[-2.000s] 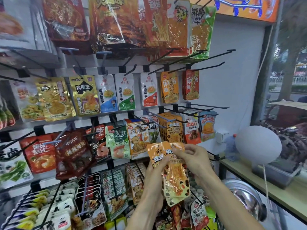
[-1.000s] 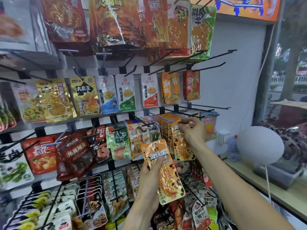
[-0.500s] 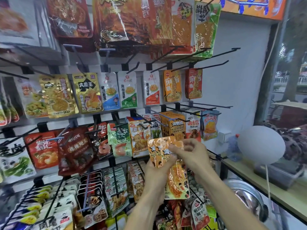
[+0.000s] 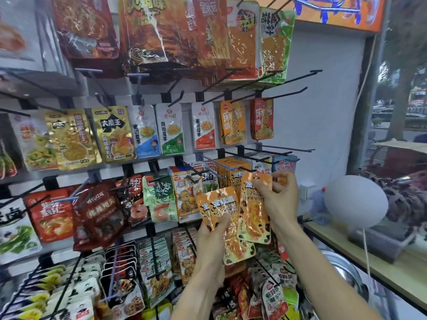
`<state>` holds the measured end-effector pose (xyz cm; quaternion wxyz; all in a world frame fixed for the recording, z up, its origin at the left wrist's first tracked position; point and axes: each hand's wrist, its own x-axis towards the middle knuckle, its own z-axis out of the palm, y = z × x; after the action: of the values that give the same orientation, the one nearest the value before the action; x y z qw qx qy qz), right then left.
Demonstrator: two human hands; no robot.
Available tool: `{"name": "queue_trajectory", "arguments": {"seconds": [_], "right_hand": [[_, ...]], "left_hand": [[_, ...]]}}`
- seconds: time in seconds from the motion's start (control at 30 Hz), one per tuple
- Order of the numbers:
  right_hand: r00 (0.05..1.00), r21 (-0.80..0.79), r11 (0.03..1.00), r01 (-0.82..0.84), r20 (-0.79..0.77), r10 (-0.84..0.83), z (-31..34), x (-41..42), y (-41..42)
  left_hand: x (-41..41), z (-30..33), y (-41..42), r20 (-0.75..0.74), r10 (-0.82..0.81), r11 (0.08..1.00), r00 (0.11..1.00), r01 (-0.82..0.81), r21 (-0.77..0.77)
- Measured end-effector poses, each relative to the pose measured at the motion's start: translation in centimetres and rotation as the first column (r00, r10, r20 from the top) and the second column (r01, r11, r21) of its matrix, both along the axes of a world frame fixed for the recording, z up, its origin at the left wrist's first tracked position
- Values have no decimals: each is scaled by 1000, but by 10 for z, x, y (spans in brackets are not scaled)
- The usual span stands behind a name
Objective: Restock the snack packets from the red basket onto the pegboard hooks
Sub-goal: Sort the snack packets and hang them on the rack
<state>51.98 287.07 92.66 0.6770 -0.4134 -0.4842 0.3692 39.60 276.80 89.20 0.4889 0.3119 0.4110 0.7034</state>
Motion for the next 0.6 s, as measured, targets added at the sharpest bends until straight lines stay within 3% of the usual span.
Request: {"name": "queue_trajectory", "arguments": {"seconds": [0.2,0.4,0.6], "right_hand": [[1000,78,997,23,-23,-21,16,3,17],[991,91,994,60,118,-70,13,2,21],[983,121,989,85,154,-103,13,2,24]], "left_hand": [[0,1,-1,-29,65,998,997,-66,-10],[6,1,-3,-51,53,997,997,-55,-49],[5,3,-3,-45,49,998,998,-50,-31]]}}
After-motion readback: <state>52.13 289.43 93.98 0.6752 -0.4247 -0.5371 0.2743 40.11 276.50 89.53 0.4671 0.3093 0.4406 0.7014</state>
